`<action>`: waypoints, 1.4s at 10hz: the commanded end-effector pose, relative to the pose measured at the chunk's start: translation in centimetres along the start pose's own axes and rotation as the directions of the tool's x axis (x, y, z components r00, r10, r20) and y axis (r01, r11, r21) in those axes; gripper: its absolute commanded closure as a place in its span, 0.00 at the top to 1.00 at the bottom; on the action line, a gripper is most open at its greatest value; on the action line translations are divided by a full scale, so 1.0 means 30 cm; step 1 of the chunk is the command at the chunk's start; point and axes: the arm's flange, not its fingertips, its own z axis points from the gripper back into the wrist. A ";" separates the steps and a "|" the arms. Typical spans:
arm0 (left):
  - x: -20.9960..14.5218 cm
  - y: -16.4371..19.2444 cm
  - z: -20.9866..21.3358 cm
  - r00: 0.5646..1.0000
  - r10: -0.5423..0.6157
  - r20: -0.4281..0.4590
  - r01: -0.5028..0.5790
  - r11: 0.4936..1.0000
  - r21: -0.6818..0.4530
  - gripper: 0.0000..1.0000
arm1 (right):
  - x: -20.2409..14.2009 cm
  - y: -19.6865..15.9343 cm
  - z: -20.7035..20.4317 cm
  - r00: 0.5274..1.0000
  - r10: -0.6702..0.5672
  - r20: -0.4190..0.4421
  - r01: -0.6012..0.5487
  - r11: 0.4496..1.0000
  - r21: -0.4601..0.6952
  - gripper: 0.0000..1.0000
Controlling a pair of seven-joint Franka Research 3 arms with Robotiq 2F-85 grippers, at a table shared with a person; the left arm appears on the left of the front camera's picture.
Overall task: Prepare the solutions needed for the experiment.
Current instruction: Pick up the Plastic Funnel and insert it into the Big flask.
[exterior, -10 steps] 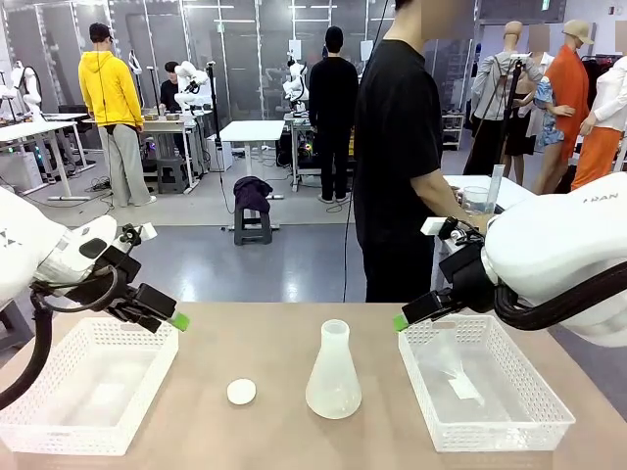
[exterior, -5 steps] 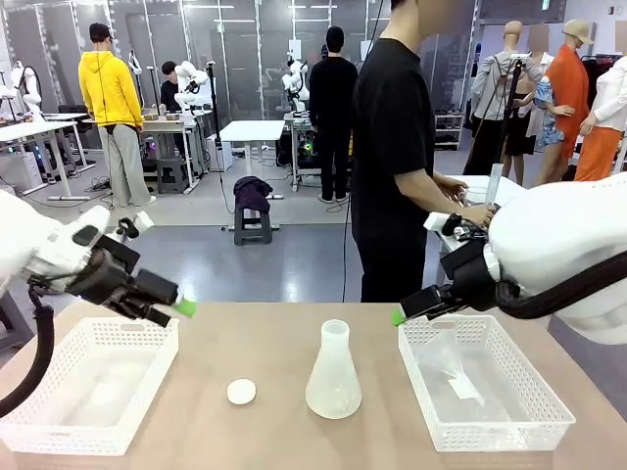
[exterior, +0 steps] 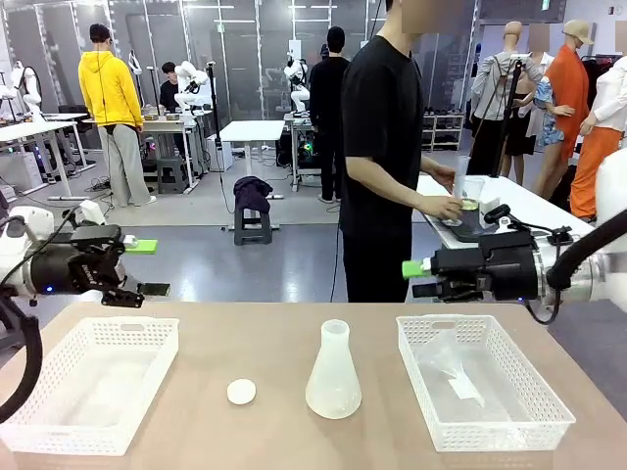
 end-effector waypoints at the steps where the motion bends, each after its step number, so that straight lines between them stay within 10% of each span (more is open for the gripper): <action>1: 0.010 0.053 0.032 0.998 0.060 0.004 -0.058 0.987 -0.152 1.00 | 0.005 -0.102 -0.035 0.997 -0.074 0.007 0.073 0.994 0.086 1.00; 14: -0.033 0.073 0.034 0.993 0.101 -0.062 -0.113 0.966 -0.232 1.00 | -0.035 -0.158 -0.026 0.986 -0.164 0.007 0.159 0.962 0.221 1.00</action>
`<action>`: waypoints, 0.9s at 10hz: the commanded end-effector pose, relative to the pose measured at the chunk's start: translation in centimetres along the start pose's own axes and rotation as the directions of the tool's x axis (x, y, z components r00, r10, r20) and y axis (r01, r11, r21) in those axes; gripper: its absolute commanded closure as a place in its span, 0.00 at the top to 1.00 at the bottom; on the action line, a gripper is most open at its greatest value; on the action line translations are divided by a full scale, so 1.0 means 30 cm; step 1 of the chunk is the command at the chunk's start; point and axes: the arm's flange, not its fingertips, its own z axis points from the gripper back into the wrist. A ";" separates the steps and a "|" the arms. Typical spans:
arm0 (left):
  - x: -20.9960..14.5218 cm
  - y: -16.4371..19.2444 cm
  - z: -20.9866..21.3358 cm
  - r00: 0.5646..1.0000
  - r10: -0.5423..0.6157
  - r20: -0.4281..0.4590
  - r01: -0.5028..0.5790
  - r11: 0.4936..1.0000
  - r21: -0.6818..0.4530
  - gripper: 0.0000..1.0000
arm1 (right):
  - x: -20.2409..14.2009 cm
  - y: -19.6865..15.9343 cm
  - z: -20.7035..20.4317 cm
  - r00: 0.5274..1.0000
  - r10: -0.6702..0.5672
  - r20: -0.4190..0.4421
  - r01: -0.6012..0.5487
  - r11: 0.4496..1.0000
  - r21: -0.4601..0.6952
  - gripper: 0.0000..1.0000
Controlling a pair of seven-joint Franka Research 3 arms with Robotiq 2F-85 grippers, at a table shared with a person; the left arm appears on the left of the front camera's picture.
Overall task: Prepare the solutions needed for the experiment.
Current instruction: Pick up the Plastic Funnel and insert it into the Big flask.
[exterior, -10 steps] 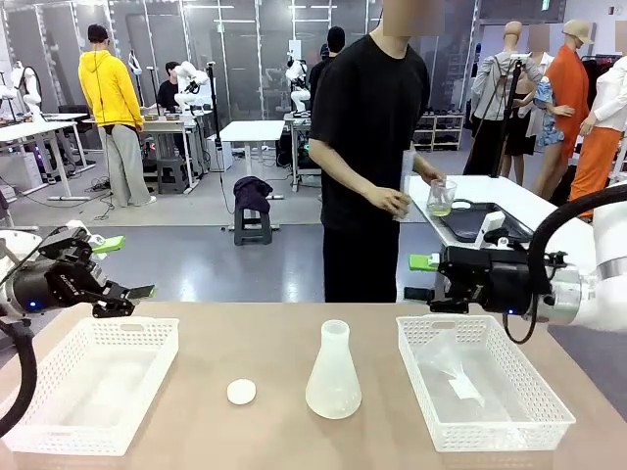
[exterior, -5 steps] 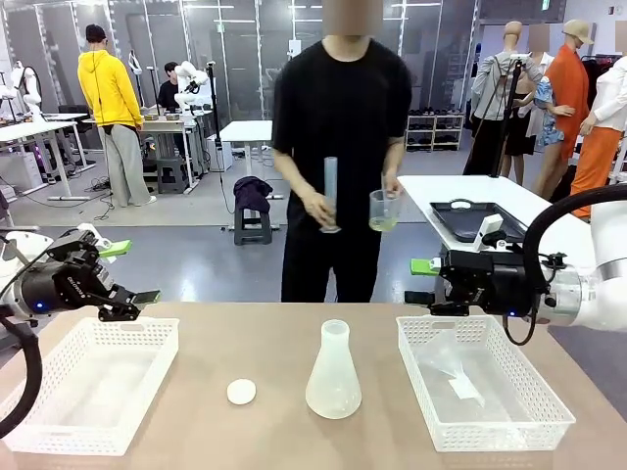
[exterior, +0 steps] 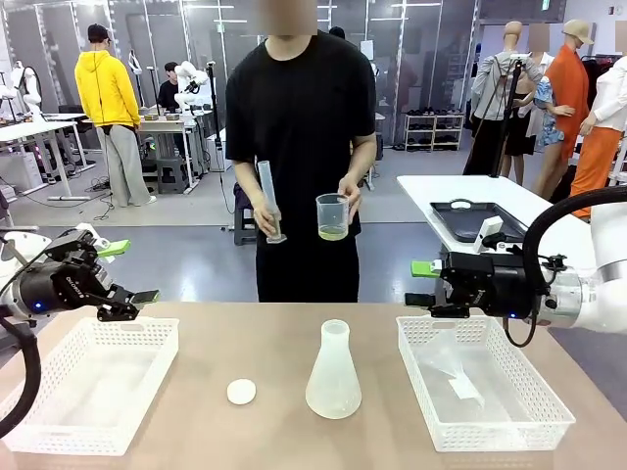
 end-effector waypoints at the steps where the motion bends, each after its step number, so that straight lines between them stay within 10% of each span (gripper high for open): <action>1: 0.000 0.000 0.000 1.000 0.000 0.000 0.000 1.000 0.000 1.00 | 0.000 0.000 0.000 1.000 0.000 0.000 0.000 1.000 0.000 1.00; 6: -0.023 0.006 0.011 0.999 0.005 -0.047 0.003 0.987 0.162 1.00 | 0.293 0.038 0.040 0.916 0.228 -0.330 -0.320 0.912 -0.257 1.00; 9: -0.018 0.020 0.016 0.999 0.010 -0.044 -0.005 0.994 0.111 1.00 | 0.477 0.039 0.008 0.577 0.337 -0.744 -0.689 0.690 -0.222 1.00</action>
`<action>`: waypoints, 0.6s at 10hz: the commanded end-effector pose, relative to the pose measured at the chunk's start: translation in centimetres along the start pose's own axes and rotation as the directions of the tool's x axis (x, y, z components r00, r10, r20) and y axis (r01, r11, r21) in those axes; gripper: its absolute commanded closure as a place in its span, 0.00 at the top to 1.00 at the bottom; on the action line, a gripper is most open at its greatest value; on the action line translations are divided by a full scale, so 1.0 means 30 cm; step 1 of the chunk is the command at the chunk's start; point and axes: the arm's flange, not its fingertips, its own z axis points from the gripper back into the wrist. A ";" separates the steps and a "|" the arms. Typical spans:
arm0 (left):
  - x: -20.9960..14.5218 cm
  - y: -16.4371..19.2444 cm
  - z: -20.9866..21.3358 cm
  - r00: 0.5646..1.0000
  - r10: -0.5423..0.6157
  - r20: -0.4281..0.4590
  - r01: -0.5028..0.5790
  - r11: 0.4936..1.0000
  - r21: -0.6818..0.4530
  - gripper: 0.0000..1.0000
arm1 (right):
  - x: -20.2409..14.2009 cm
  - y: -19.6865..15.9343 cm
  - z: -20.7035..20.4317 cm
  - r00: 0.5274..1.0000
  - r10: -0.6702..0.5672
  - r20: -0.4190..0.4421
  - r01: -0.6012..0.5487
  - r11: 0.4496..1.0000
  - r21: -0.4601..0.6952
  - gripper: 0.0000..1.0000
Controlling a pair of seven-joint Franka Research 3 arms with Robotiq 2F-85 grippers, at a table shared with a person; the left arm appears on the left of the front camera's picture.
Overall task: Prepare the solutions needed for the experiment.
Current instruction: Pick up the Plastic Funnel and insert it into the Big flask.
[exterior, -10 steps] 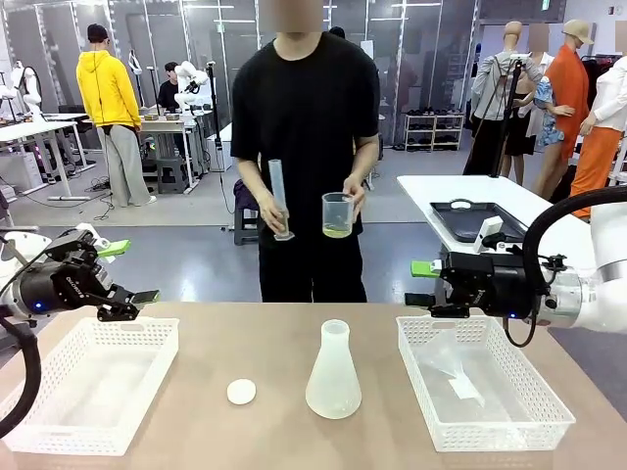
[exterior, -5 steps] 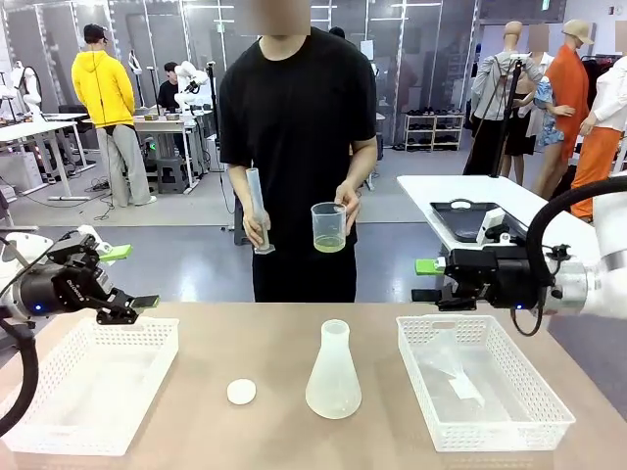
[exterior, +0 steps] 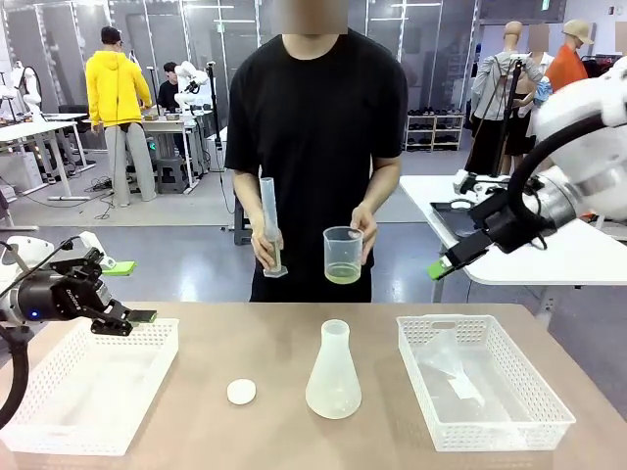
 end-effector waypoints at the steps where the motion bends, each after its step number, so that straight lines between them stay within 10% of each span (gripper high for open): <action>1: 0.002 -0.005 -0.005 1.000 -0.002 0.003 0.002 1.000 -0.018 1.00 | 0.061 -0.076 -0.013 0.943 0.244 -0.226 -0.270 0.958 -0.093 1.00; 3: 0.002 -0.005 -0.005 1.000 -0.002 0.003 0.002 1.000 -0.018 1.00 | 0.079 -0.080 -0.029 0.870 0.268 -0.413 -0.331 0.940 -0.088 1.00; 4: 0.002 -0.005 -0.005 1.000 -0.002 0.003 0.002 1.000 -0.018 1.00 | 0.072 -0.053 -0.001 0.948 0.185 -0.258 -0.207 0.977 -0.060 1.00; 6: 0.002 -0.005 -0.005 1.000 -0.002 0.003 0.002 1.000 -0.018 1.00 | 0.072 -0.053 -0.001 0.948 0.185 -0.258 -0.207 0.977 -0.060 1.00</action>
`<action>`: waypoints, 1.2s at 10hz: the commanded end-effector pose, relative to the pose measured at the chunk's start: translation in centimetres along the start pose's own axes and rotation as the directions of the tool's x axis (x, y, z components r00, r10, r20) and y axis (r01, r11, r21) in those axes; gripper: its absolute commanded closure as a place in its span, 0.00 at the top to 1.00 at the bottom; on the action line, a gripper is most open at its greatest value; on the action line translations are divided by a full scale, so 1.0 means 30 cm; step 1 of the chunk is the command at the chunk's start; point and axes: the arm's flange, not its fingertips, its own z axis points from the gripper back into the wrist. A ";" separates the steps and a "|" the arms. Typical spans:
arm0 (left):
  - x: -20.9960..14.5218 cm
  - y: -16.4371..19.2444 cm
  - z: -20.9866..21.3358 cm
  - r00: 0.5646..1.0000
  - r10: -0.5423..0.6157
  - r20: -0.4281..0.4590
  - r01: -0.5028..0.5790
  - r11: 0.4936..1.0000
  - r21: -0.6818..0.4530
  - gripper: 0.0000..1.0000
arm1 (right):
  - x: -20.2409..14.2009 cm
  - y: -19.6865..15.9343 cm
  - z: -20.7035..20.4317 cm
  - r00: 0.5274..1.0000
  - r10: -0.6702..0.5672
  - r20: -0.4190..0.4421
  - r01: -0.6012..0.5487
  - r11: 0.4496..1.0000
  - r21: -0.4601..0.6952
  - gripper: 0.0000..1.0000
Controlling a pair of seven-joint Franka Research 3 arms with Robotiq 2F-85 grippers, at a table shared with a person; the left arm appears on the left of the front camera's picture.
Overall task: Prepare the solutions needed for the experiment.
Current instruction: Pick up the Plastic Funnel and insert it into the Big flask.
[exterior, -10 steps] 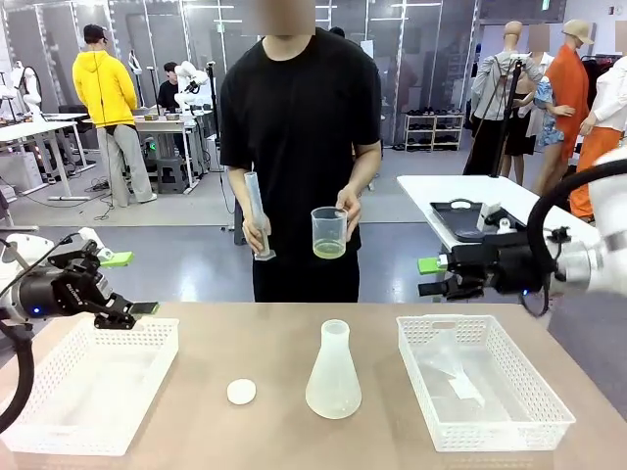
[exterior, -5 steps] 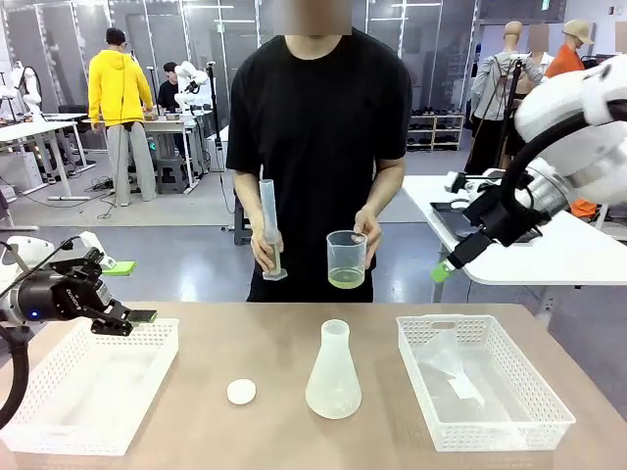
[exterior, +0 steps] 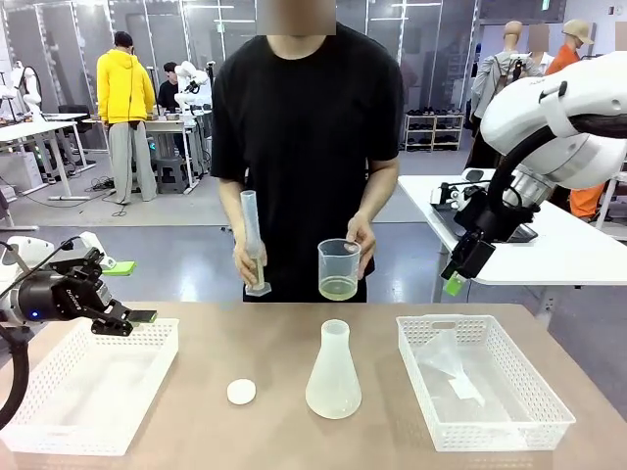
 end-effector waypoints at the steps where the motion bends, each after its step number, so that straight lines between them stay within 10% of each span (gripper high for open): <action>1: 0.003 -0.005 -0.003 1.000 -0.002 0.003 0.002 1.000 -0.016 1.00 | -0.008 0.018 0.006 0.998 -0.034 0.045 0.033 0.999 0.008 1.00; 4: 0.003 -0.005 -0.003 1.000 -0.002 0.003 0.002 1.000 -0.016 1.00 | 0.013 -0.067 -0.004 0.935 0.262 -0.239 -0.253 0.965 0.068 1.00; 9: 0.003 -0.005 -0.003 1.000 -0.002 0.003 0.002 1.000 -0.016 1.00 | 0.085 -0.148 -0.090 0.754 0.542 -0.370 -0.518 0.838 0.171 1.00; 11: 0.003 -0.005 -0.003 1.000 -0.002 0.003 0.002 1.000 -0.016 1.00 | 0.108 -0.155 -0.106 0.823 0.410 -0.393 -0.427 0.903 0.046 1.00; 12: 0.003 -0.005 -0.003 1.000 -0.002 0.003 0.002 1.000 -0.016 1.00 | 0.091 -0.137 -0.102 0.774 0.516 -0.368 -0.489 0.855 0.170 1.00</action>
